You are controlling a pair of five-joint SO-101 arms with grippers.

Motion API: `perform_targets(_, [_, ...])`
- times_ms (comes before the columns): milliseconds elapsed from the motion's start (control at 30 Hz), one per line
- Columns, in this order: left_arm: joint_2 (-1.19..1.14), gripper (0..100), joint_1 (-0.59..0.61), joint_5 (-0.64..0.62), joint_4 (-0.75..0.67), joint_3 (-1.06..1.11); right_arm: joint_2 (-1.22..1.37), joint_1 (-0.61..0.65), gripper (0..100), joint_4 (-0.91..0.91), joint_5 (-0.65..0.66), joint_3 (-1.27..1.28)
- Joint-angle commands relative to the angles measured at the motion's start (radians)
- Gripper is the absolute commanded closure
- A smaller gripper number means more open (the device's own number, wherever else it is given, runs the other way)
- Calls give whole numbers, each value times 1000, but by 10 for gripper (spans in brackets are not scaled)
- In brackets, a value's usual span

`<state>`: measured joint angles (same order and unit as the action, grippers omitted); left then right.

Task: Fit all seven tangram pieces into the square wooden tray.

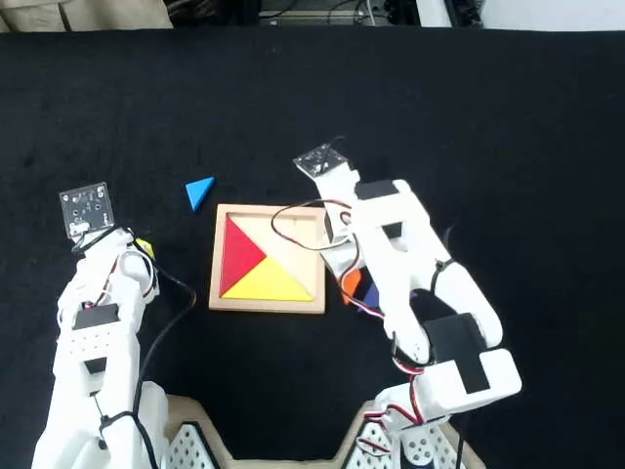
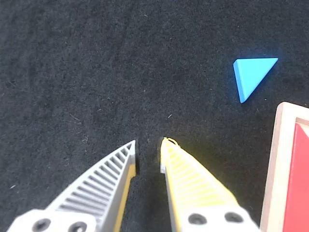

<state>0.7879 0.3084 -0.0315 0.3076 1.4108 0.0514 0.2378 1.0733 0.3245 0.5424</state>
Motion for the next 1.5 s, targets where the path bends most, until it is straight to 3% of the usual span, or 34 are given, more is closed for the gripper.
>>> perform_targets(0, [20,902,-35,-3,-20,-4,-87,3,810,15,6,-2])
perform_targets(333, [20,902,-35,-3,-20,-4,-245,55,810,18,3,85])
perform_targets(1467, [20,902,-28,-3,-20,-4,-196,120,811,-2,3,105])
